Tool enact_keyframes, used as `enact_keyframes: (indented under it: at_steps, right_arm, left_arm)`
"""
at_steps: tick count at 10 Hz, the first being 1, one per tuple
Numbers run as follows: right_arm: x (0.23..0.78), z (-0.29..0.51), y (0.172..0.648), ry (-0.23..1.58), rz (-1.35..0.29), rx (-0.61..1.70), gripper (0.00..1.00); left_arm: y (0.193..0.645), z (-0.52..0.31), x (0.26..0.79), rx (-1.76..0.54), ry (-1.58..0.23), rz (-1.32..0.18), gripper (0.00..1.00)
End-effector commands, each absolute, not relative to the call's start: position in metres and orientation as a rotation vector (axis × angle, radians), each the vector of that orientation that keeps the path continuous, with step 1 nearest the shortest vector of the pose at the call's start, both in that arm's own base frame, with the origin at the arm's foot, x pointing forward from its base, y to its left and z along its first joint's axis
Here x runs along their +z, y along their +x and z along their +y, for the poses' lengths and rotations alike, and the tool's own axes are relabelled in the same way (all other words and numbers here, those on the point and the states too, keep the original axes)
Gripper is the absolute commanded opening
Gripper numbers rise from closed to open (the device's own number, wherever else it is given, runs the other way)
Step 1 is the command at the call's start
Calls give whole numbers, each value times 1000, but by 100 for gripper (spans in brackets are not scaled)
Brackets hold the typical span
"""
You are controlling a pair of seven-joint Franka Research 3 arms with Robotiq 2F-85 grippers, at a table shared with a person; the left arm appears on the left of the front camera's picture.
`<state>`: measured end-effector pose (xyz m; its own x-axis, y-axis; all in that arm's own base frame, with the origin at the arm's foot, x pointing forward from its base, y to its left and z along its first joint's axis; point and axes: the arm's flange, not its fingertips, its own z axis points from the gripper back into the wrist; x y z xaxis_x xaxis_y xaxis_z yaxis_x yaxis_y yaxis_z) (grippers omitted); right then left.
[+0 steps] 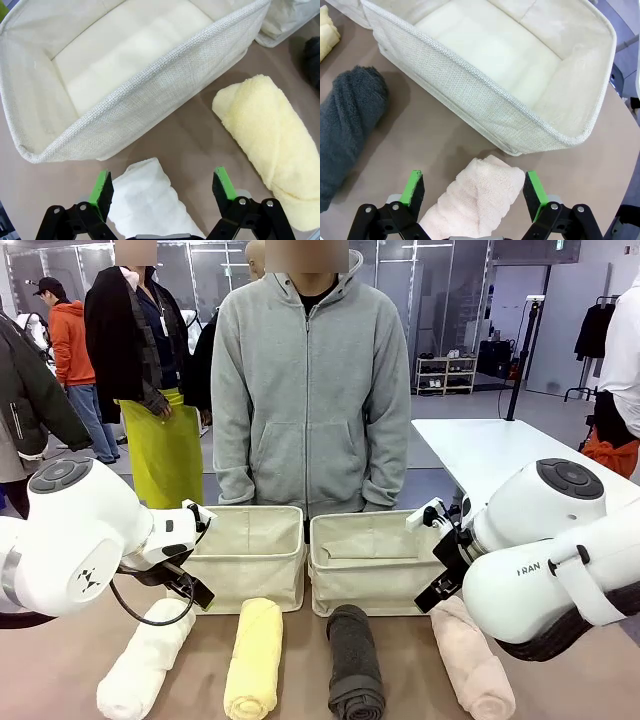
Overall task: Divide the towels into two baskets.
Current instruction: Pick up one hotel-folded towel and place it in the Fabric basket indicated by the person.
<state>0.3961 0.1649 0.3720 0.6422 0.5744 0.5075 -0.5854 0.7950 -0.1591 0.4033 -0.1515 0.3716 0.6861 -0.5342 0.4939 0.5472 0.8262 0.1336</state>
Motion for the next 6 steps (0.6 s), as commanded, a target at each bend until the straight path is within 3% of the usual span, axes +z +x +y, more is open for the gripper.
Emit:
enact_keyframes:
  at_steps: [1, 4, 6]
  right_arm:
    - [372, 166, 396, 21, -571, 661, 100]
    - [381, 165, 401, 48, -580, 643, 100]
    - [412, 148, 403, 206, -545, 610, 100]
  left_arm:
    - [403, -151, 372, -604, -25, -545, 100]
    - [403, -151, 386, -592, -52, -537, 100]
    - [402, -141, 413, -546, -195, -510, 100]
